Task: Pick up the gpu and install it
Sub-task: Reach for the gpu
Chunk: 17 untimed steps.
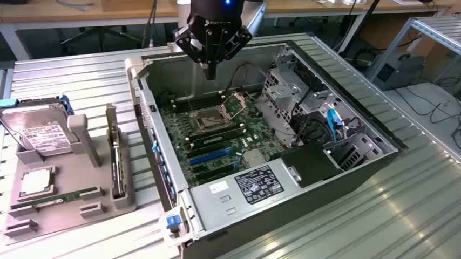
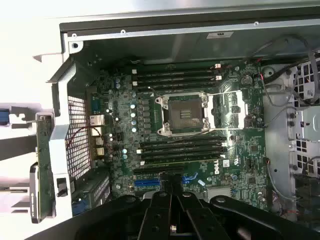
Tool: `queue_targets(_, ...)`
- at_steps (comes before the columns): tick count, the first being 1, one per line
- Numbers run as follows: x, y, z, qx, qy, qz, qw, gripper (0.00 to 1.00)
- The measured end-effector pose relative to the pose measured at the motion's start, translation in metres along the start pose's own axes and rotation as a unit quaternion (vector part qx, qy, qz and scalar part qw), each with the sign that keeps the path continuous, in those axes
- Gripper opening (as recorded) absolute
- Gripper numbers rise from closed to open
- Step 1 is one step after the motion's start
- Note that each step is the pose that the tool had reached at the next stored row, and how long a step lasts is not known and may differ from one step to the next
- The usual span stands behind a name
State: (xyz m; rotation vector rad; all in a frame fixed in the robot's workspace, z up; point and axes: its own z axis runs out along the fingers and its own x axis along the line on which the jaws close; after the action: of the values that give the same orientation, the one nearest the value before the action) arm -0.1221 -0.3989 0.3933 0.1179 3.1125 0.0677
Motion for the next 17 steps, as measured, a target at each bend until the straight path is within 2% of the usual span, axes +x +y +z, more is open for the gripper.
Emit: queue_targets(17, 0.0070, -0.0005, -0.0002, 0.0000, 0.0000, 0.000, 1.0000, 0.11)
